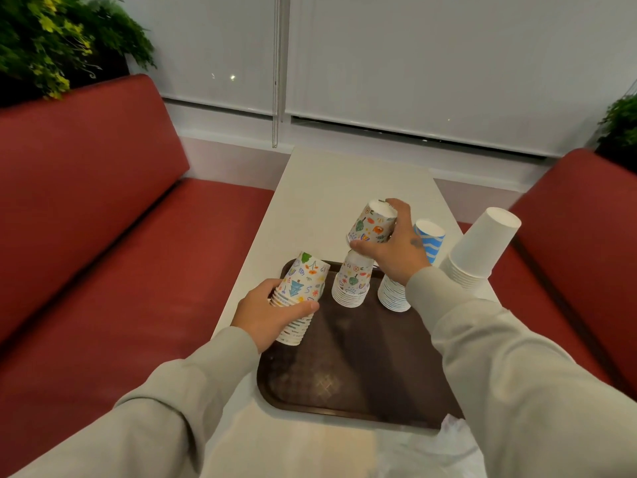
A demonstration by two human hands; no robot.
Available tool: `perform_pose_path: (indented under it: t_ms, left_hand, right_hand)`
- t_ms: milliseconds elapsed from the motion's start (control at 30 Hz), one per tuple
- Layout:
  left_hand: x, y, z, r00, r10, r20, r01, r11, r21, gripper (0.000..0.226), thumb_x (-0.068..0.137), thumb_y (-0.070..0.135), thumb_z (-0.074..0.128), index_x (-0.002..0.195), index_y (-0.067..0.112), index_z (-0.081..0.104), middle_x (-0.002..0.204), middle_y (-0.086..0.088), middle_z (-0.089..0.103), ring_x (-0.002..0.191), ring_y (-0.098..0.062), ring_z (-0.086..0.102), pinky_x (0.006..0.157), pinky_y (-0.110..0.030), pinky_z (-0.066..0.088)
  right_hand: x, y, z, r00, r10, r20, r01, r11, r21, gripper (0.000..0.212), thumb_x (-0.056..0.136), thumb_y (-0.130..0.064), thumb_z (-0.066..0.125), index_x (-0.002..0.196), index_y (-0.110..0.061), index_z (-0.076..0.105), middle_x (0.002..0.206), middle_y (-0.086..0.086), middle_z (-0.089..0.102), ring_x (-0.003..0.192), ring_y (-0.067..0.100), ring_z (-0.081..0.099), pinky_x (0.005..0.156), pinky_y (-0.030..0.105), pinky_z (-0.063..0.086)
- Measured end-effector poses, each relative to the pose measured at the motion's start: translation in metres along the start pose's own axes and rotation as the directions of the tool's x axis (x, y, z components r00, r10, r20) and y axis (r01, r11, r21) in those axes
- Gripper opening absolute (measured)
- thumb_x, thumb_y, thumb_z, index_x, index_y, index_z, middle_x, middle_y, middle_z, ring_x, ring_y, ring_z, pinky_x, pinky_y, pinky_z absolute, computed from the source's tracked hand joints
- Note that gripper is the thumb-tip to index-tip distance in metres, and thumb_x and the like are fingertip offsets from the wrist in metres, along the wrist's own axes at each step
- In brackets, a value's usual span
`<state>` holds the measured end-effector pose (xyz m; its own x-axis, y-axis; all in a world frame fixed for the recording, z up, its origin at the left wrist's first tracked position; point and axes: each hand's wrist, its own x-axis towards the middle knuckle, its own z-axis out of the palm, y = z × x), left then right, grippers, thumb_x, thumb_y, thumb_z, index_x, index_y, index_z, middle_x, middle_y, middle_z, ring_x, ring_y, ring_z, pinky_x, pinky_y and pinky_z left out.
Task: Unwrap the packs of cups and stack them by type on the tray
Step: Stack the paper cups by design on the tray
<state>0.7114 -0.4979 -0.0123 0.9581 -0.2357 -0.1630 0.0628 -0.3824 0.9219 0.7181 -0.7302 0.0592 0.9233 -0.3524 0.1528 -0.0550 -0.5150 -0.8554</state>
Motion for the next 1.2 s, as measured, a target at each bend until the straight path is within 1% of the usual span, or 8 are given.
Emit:
perform_pose_path:
  t_ms: [233, 600, 700, 800, 900, 1000, 1100, 1200]
  left_hand:
    - [0.007, 0.001, 0.0, 1.0, 0.012, -0.002, -0.012, 0.995, -0.098, 0.07, 0.06, 0.057, 0.083, 0.119, 0.028, 0.059, 0.109, 0.011, 0.069, 0.096, -0.008, 0.067, 0.086, -0.035, 0.058]
    - [0.008, 0.006, -0.003, 1.0, 0.003, -0.001, -0.003, 0.991, -0.131, 0.083, 0.049, 0.063, 0.077, 0.121, 0.026, 0.058, 0.112, 0.009, 0.069, 0.098, -0.01, 0.067, 0.09, -0.037, 0.057]
    - [0.005, 0.01, -0.003, 1.0, 0.007, -0.003, -0.008, 0.991, -0.131, 0.079, 0.051, 0.062, 0.077, 0.119, 0.027, 0.058, 0.111, 0.009, 0.069, 0.097, -0.01, 0.067, 0.089, -0.036, 0.057]
    - [0.003, 0.014, -0.001, 1.0, 0.014, -0.006, -0.014, 0.992, -0.123, 0.068, 0.064, 0.055, 0.081, 0.122, 0.027, 0.057, 0.113, 0.009, 0.068, 0.098, -0.011, 0.067, 0.09, -0.038, 0.057]
    - [-0.001, 0.019, 0.001, 0.999, 0.033, -0.027, -0.036, 0.992, -0.121, 0.06, 0.071, 0.049, 0.082, 0.122, 0.027, 0.059, 0.11, 0.009, 0.069, 0.096, -0.011, 0.068, 0.089, -0.037, 0.058]
    - [-0.007, 0.026, 0.001, 0.997, 0.06, -0.039, -0.065, 0.987, -0.146, 0.058, 0.071, 0.045, 0.084, 0.12, 0.027, 0.061, 0.107, 0.008, 0.071, 0.094, -0.011, 0.069, 0.087, -0.037, 0.058]
    - [-0.011, 0.03, 0.0, 0.996, 0.089, -0.025, -0.092, 0.987, -0.132, 0.058, 0.07, 0.036, 0.087, 0.121, 0.028, 0.06, 0.109, 0.008, 0.071, 0.096, -0.012, 0.069, 0.088, -0.039, 0.058]
    - [-0.014, 0.03, -0.005, 0.992, 0.124, 0.016, -0.122, 0.988, -0.09, 0.066, 0.063, 0.042, 0.089, 0.122, 0.031, 0.059, 0.11, 0.011, 0.069, 0.098, -0.011, 0.068, 0.088, -0.039, 0.059]
  right_hand:
    - [0.005, 0.031, 0.026, 0.999, 0.042, 0.032, -0.035, 0.982, -0.187, 0.087, 0.08, -0.02, 0.082, 0.144, -0.037, 0.026, 0.129, 0.007, 0.057, 0.114, 0.032, 0.059, 0.094, 0.05, 0.055]
    - [-0.008, 0.052, 0.037, 0.986, 0.081, 0.146, -0.024, 0.935, -0.353, 0.093, 0.08, -0.025, 0.081, 0.15, -0.036, 0.02, 0.135, 0.014, 0.049, 0.12, 0.034, 0.054, 0.101, 0.043, 0.047]
    - [-0.012, 0.033, 0.031, 0.995, -0.025, 0.094, 0.054, 0.947, -0.316, 0.074, 0.089, -0.028, 0.069, 0.148, -0.033, 0.026, 0.141, 0.009, 0.045, 0.124, 0.03, 0.05, 0.101, 0.036, 0.042]
    - [-0.017, 0.007, 0.026, 0.997, -0.033, 0.068, 0.043, 0.987, -0.153, 0.052, 0.092, -0.047, 0.061, 0.137, -0.035, 0.039, 0.133, 0.001, 0.056, 0.119, 0.02, 0.056, 0.103, 0.041, 0.047]
    - [-0.024, -0.013, 0.025, 0.956, 0.11, 0.271, -0.116, 0.993, 0.006, 0.063, 0.077, -0.071, 0.063, 0.127, -0.035, 0.048, 0.113, -0.005, 0.067, 0.102, 0.013, 0.068, 0.095, 0.045, 0.055]
    - [-0.037, -0.021, 0.033, 0.867, 0.194, 0.46, -0.242, 0.969, 0.047, 0.071, 0.075, -0.053, 0.079, 0.132, -0.028, 0.045, 0.118, -0.001, 0.067, 0.105, 0.015, 0.068, 0.092, 0.042, 0.058]
    - [-0.046, -0.021, 0.043, 0.862, 0.191, 0.469, -0.263, 0.96, 0.093, 0.078, 0.069, -0.041, 0.089, 0.132, -0.027, 0.045, 0.123, -0.003, 0.065, 0.11, 0.017, 0.066, 0.09, 0.043, 0.059]
    - [-0.047, -0.02, 0.048, 0.883, 0.184, 0.431, -0.269, 0.952, 0.147, 0.079, 0.064, -0.034, 0.092, 0.129, -0.026, 0.047, 0.12, -0.002, 0.067, 0.108, 0.019, 0.067, 0.088, 0.044, 0.06]
